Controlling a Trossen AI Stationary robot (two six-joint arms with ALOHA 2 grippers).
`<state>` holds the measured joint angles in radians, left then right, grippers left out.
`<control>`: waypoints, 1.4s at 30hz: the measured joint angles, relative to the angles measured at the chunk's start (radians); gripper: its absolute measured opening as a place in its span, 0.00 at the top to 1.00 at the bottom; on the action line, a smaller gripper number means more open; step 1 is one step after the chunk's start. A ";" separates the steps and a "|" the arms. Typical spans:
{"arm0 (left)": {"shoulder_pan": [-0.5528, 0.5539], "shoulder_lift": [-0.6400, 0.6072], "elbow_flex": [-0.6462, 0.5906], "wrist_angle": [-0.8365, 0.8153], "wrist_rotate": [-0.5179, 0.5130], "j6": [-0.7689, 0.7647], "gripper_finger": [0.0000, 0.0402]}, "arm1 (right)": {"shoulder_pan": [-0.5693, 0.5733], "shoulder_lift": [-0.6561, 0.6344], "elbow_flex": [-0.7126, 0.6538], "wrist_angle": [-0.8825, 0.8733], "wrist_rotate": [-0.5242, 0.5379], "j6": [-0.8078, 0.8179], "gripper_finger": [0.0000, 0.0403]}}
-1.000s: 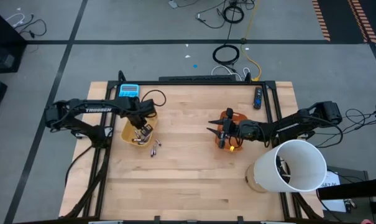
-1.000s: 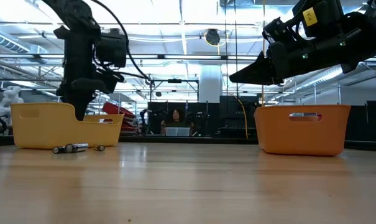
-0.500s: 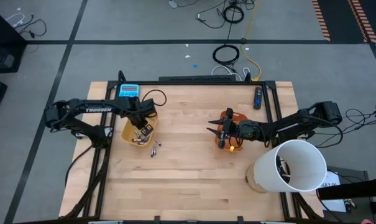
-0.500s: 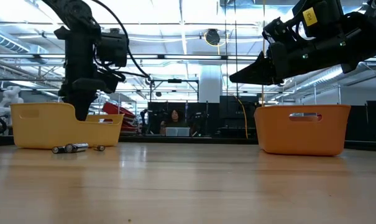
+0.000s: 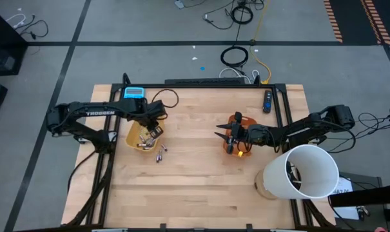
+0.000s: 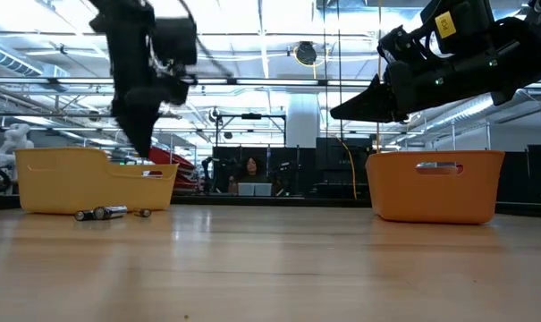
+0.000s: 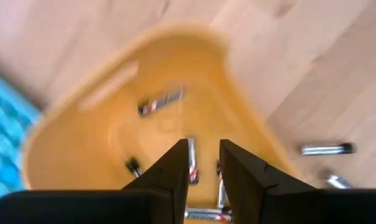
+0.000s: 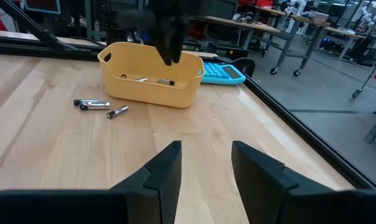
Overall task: Sort batteries
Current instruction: Put the silver battery into the yellow bin
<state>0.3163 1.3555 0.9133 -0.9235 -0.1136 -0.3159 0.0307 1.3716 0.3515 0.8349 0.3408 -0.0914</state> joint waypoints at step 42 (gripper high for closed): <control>-0.439 0.489 0.190 0.015 -0.100 0.424 0.52 | 0.004 0.000 0.000 0.007 -0.002 -0.006 0.67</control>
<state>-0.1222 1.8446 1.1030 -0.9085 -0.2138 0.1082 0.0349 1.3720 0.3515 0.8417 0.3386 -0.0975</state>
